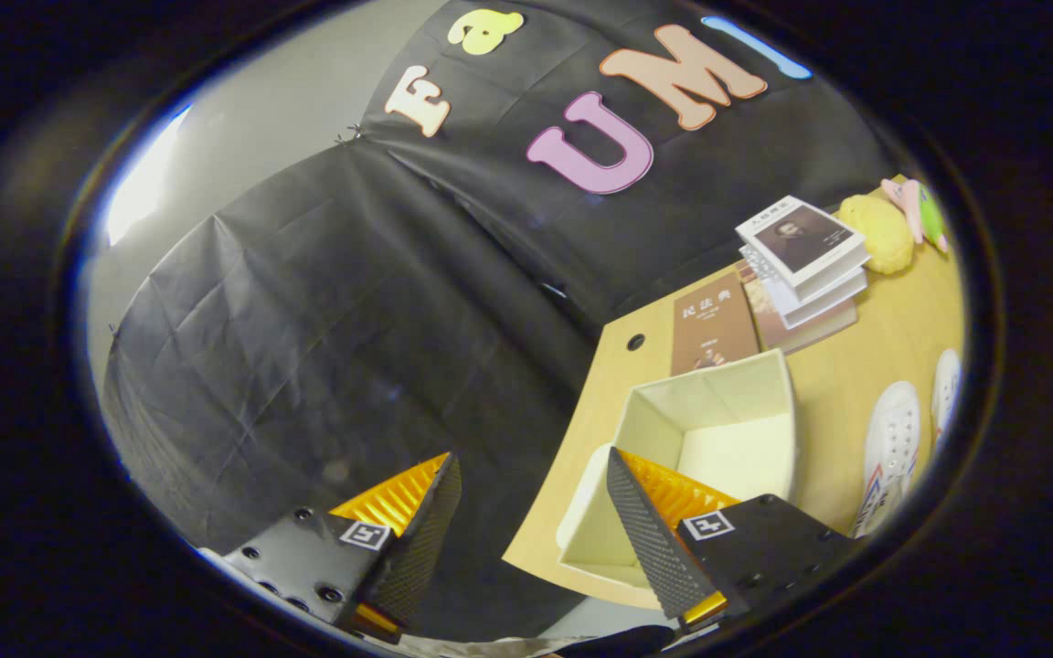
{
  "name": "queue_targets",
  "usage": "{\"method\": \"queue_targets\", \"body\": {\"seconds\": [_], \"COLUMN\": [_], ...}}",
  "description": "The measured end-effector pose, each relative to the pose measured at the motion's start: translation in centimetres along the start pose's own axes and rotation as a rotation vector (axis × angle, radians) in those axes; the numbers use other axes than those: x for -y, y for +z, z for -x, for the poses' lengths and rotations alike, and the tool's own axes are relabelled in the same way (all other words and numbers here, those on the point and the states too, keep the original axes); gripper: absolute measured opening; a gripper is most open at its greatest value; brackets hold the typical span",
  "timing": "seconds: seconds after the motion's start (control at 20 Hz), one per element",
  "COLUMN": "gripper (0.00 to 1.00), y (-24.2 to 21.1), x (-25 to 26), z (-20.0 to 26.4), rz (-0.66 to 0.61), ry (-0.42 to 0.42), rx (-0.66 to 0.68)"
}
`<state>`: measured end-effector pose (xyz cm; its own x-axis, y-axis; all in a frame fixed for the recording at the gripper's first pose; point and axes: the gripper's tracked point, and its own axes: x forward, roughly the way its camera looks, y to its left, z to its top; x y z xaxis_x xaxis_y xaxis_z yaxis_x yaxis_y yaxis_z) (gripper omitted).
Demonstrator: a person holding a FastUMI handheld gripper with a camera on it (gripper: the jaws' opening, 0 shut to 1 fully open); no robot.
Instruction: Open the storage box then place both shoes into the box .Put the left shoe in first, then the right shoe, with the right side of both shoes facing outward in a uniform manner.
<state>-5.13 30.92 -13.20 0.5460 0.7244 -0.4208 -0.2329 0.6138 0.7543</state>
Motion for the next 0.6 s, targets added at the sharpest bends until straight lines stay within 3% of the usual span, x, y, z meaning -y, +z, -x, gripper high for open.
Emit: {"method": "queue_targets", "body": {"seconds": [0.6], "gripper": [1.00], "y": [2.9], "x": [13.8], "z": [6.2], "rz": [0.139], "ry": [-0.256], "rx": [0.030]}}
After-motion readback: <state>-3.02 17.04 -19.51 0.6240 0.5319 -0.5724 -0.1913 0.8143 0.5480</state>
